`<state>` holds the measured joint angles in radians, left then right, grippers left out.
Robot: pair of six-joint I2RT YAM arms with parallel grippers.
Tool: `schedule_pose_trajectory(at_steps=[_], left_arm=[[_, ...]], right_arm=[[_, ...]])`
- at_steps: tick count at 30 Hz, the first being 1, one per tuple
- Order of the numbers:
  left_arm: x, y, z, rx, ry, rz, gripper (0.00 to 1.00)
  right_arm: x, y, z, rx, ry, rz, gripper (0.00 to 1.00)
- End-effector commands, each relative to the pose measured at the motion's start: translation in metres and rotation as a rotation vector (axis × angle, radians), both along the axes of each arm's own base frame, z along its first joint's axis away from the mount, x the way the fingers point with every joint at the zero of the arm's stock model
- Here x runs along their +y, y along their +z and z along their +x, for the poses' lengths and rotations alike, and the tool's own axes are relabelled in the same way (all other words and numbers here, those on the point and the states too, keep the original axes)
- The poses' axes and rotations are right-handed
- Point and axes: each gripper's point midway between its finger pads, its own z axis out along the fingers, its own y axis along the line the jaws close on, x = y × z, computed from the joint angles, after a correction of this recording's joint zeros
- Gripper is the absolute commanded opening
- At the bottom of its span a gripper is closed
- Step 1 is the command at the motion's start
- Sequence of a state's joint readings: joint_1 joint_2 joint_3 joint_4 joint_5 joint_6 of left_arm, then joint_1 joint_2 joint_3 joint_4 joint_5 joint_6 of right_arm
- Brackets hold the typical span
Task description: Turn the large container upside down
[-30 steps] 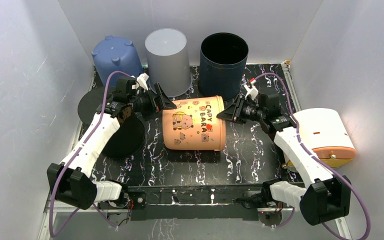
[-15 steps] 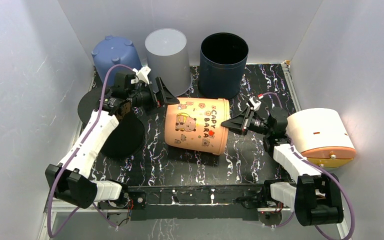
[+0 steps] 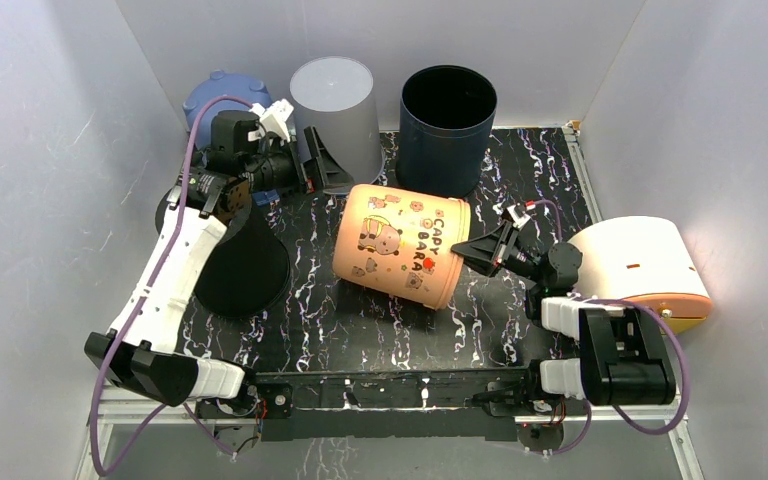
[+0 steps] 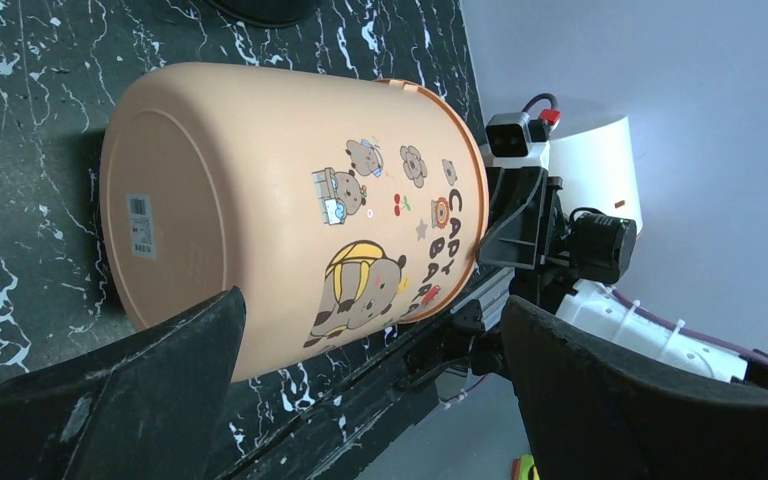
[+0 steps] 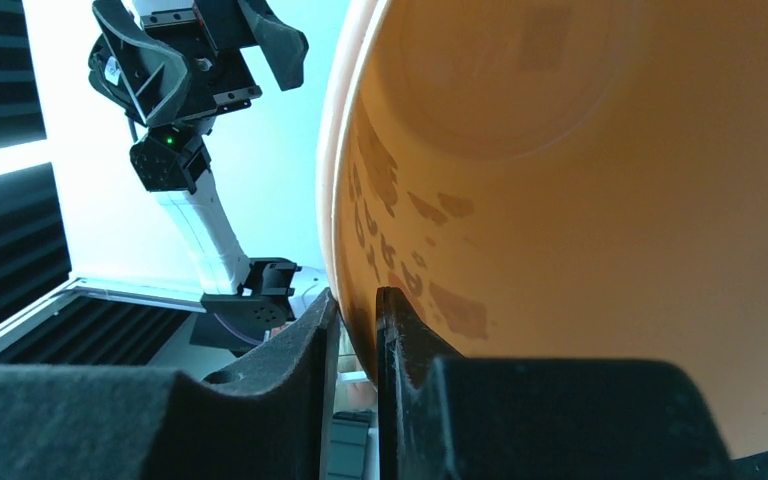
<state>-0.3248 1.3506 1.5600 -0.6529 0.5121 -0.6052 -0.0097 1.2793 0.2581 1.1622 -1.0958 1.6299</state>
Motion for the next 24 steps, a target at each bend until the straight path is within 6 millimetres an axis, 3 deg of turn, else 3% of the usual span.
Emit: schedule_pose_trajectory(at_steps=[1, 6, 20, 24], left_arm=[[0.005, 0.012, -0.007, -0.026, 0.0, 0.026, 0.98], [0.005, 0.009, -0.007, -0.019, 0.003, 0.019, 0.98], [0.003, -0.002, -0.005, 0.013, 0.001, 0.018, 0.98], [0.001, -0.004, -0.005, 0.015, -0.002, 0.013, 0.98]], right_arm=[[-0.003, -0.021, -0.001, 0.166, -0.007, 0.067, 0.0], [-0.006, -0.012, -0.003, 0.164, -0.015, 0.168, 0.0], [-0.005, -0.037, -0.01, 0.227, -0.006, 0.167, 0.0], [-0.002, -0.036, -0.009, 0.215, 0.011, 0.161, 0.0]])
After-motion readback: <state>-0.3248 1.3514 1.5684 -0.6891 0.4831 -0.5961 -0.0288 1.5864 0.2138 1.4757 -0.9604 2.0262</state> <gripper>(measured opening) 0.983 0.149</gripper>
